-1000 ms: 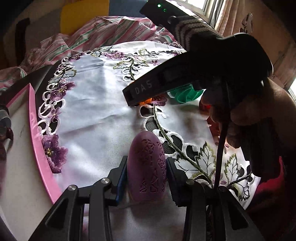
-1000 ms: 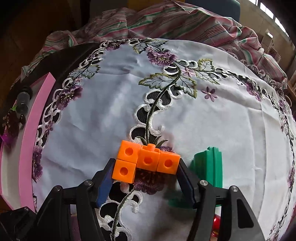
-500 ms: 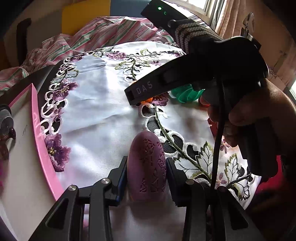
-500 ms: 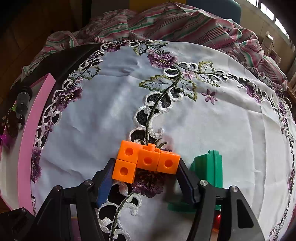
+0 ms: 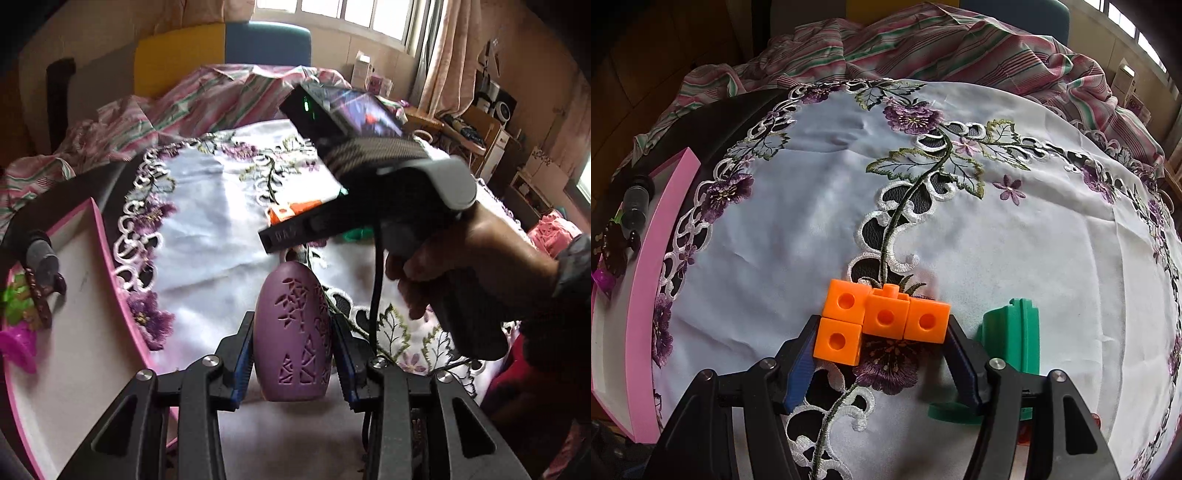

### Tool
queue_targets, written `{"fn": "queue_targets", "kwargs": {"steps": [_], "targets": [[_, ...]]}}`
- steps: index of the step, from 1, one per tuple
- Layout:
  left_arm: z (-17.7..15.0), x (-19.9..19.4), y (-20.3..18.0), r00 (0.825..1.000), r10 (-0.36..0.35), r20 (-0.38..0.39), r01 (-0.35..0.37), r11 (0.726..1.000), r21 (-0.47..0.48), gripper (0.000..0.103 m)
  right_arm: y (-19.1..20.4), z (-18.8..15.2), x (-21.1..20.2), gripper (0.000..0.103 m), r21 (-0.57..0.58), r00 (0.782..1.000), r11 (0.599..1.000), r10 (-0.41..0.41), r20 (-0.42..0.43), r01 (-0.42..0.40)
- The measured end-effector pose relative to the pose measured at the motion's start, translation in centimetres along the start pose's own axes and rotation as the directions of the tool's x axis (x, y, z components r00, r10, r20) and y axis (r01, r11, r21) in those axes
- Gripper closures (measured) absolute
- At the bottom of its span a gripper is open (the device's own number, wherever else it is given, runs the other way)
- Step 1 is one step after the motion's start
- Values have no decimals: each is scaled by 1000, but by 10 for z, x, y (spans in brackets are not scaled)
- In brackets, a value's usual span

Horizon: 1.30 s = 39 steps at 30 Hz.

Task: Organize rigid objects
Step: 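Carry the purple egg into the tray and open the left tool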

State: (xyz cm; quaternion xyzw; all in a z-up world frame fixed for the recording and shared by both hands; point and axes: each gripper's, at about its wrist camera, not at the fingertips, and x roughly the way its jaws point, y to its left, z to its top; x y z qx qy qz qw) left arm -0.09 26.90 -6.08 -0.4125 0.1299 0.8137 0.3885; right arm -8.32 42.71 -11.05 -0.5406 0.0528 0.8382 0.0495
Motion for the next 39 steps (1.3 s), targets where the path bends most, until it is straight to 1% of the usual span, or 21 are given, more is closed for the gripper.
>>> {"fn": "queue_targets", "kwargs": {"steps": [4,9,16,21,23,25,28,30,33,36,37,39], "targets": [[1,-18,5,999,18,41,-18,1000,-6,64,1,-1,0,39,0,1000,1000,-3,1,3],[1,-34,18,996,46,74,-44,998,-34,64,1,-2,-1,39,-11,1000,1000,-9,6,9],[-6,-50,42,992,89,89,-81,992,-95,64,2,-1,-1,39,-24,1000,1000,-12,10,13],[-13,-63,73,988,126,83,-110,978,-179,64,2,-1,0,39,-24,1000,1000,-13,10,14],[-20,-69,91,985,156,76,-136,966,-221,64,3,-1,-1,39,-23,1000,1000,-13,10,13],[-29,-73,113,980,192,58,-170,947,-272,63,4,-1,-1,40,-25,1000,1000,-15,10,15],[-43,-70,150,968,252,9,-234,908,-348,64,3,0,-1,40,-24,1000,1000,-15,8,15],[-52,-64,174,961,274,-30,-263,880,-395,64,2,0,-1,40,-28,1000,999,-16,8,17],[-62,-54,197,951,297,-80,-302,849,-434,64,2,0,0,40,-28,1000,999,-17,8,17],[-68,-46,209,947,304,-104,-318,835,-450,63,2,0,-1,40,-29,1000,999,-19,8,20],[-69,-44,212,945,308,-106,-322,831,-454,65,2,-1,-1,40,-29,1000,999,-19,8,20],[-70,-41,215,944,315,-98,-324,833,-449,66,2,-1,-1,40,-29,1000,999,-19,8,20]]}}
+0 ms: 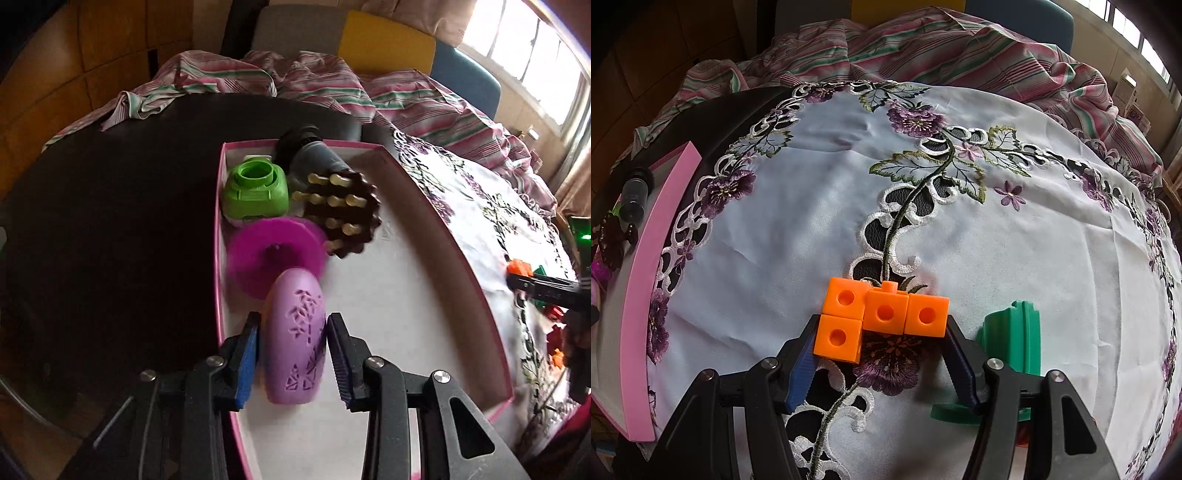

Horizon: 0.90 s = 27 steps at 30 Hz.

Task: Organize rigid objects
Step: 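Carry the purple egg into the tray and open the left tool, then carry the orange cube blocks into the tray and open the right tool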

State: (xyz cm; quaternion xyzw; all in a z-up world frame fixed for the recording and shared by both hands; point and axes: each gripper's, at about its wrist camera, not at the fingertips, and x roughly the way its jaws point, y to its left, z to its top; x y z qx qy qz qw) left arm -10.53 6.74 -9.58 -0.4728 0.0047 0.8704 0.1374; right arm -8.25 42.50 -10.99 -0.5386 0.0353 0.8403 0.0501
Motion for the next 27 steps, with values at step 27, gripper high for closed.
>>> {"fn": "queue_targets", "kwargs": {"steps": [27], "targets": [[-11,-58,17,991,67,112,-67,998,4,50,18,3,-23,41,-38,995,999,-2,97,5]]}}
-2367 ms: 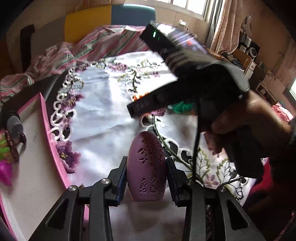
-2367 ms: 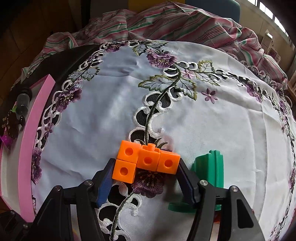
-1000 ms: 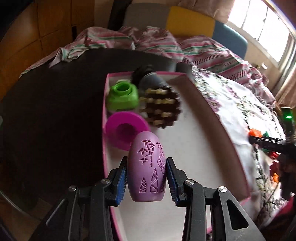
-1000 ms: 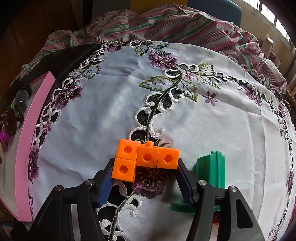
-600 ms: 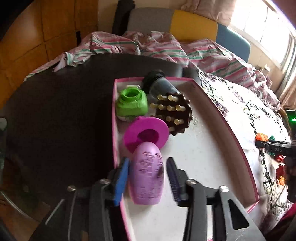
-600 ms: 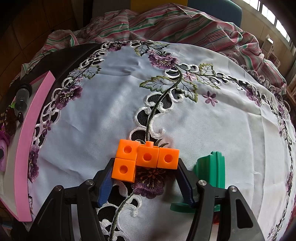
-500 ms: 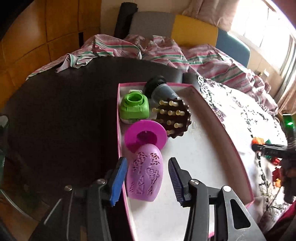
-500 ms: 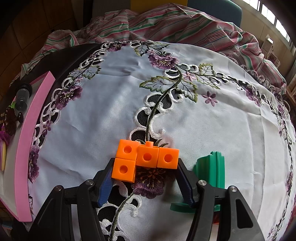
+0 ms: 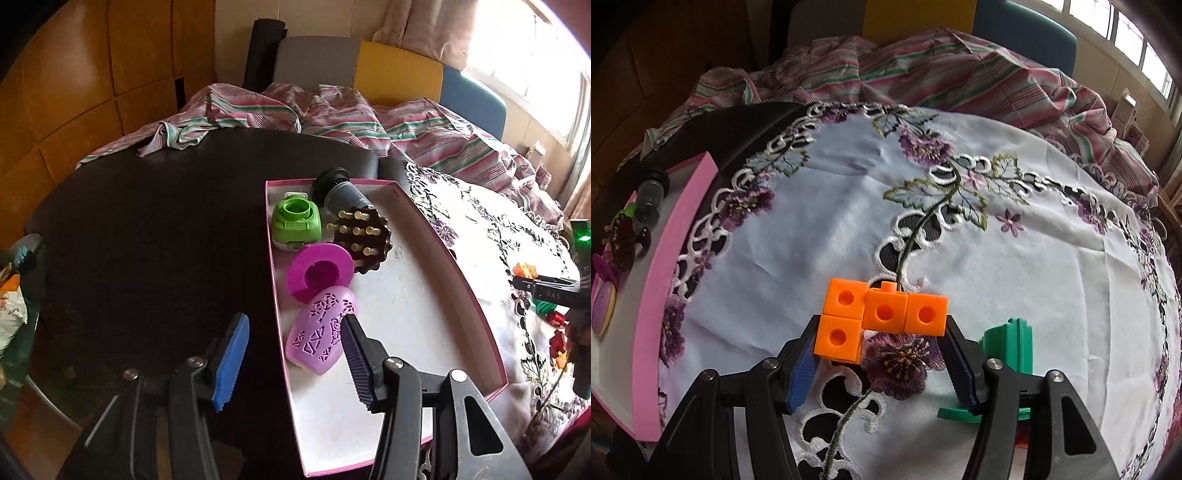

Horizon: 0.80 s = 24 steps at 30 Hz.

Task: Organize rigid objects
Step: 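Carry the orange cube blocks into the tray and open the right tool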

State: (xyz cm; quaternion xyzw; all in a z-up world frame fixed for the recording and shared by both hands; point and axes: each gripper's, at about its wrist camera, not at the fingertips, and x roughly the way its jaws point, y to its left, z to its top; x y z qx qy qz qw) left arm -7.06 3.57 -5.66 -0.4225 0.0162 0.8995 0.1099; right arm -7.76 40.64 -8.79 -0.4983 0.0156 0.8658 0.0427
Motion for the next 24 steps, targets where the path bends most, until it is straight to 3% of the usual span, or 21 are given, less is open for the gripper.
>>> {"fn": "queue_targets", "kwargs": {"steps": [5,14,21,24], "targets": [[2,-6,1,1000,11,16,-11,1000,7,50,15,10,-25,41,-10,997,999,44,61,-44],[3,-10,6,999,10,30,-10,1000,-3,50,108,22,-71,41,-179,970,967,207,127,-183],[1,-10,14,1000,10,29,-9,1000,-30,50,187,21,-67,41,-309,955,914,292,51,-263],[0,-11,19,999,12,31,-10,999,-41,50,204,17,-56,41,-324,952,901,305,0,-289]]}}
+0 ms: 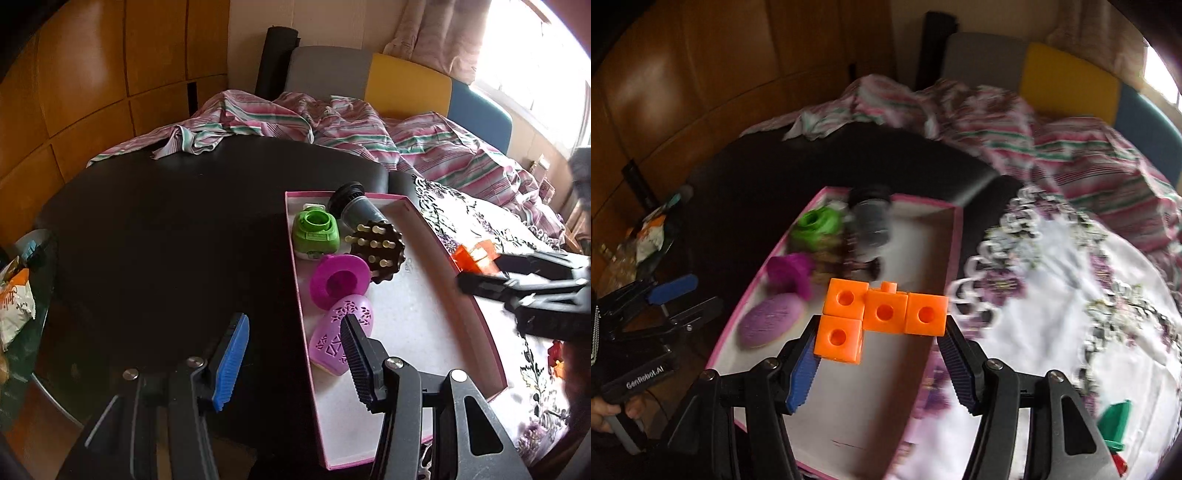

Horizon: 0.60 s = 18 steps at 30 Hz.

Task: Organize rigid objects
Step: 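Carry the orange cube blocks into the tray and open the right tool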

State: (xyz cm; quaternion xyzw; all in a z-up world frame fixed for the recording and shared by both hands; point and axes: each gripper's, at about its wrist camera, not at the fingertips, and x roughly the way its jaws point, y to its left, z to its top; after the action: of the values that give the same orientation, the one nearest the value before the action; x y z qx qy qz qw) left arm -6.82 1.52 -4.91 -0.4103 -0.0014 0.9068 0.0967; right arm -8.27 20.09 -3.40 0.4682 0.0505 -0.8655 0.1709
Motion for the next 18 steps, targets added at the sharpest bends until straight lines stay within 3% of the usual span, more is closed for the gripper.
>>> {"fn": "queue_targets", "kwargs": {"steps": [18], "targets": [[-7,5,14,1000,16,-16,-16,999,-37,50,24,-2,76,41,19,984,999,-34,-177,38]]}}
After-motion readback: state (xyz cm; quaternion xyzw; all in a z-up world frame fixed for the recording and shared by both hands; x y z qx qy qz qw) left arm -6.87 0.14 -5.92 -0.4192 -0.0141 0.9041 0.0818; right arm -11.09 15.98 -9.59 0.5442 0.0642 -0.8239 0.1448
